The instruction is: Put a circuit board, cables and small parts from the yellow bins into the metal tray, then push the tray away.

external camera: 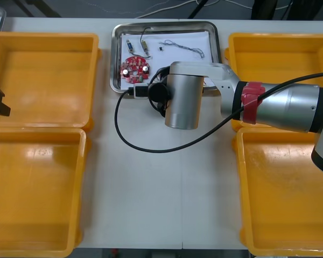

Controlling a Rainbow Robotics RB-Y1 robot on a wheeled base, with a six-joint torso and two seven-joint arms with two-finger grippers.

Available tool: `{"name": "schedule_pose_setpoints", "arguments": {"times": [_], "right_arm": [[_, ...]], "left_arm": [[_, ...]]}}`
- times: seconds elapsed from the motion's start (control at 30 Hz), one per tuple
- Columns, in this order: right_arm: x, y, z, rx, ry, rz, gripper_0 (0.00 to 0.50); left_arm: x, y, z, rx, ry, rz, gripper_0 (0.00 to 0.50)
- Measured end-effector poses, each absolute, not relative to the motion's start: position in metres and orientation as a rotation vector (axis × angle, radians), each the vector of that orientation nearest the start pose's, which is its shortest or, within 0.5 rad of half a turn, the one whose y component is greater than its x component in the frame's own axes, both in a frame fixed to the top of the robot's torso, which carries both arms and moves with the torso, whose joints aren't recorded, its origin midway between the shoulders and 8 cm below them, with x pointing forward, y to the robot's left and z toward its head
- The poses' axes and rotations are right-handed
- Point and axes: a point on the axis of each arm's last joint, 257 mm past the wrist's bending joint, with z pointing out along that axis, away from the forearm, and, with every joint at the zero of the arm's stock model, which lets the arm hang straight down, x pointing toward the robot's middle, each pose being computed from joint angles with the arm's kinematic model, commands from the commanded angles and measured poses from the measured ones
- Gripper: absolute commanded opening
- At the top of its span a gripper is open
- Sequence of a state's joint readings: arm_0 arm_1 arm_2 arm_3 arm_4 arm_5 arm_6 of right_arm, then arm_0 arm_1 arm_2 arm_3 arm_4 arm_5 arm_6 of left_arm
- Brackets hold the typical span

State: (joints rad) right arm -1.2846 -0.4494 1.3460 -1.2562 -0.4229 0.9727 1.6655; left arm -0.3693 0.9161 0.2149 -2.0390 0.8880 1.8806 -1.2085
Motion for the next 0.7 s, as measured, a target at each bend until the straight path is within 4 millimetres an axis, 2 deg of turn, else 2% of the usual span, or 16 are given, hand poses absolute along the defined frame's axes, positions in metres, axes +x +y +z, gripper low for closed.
{"name": "schedule_pose_setpoints", "arguments": {"times": [0.03,0.1,0.13,0.2,0.23,0.53,0.7], "right_arm": [[0.617,-0.013,-0.198,-1.661,1.592,-0.766,0.000],[0.617,-0.013,-0.198,-1.661,1.595,-0.762,0.083],[0.617,-0.012,-0.198,-1.660,1.596,-0.761,0.184],[0.617,-0.013,-0.198,-1.660,1.599,-0.759,0.442],[0.617,-0.013,-0.199,-1.659,1.601,-0.759,0.490],[0.618,-0.016,-0.195,-1.656,1.609,-0.770,0.500],[0.604,-0.028,-0.195,-1.664,1.675,-0.794,0.500]], "left_arm": [[0.421,0.383,-0.113,-0.040,2.626,0.065,0.500],[0.421,0.383,-0.113,-0.040,2.626,0.065,0.500],[0.421,0.383,-0.113,-0.040,2.626,0.065,0.500],[0.421,0.383,-0.113,-0.040,2.626,0.065,0.500],[0.421,0.383,-0.113,-0.040,2.626,0.065,0.500],[0.421,0.383,-0.113,-0.040,2.626,0.064,0.500],[0.421,0.383,-0.113,-0.040,2.626,0.064,0.500]]}}
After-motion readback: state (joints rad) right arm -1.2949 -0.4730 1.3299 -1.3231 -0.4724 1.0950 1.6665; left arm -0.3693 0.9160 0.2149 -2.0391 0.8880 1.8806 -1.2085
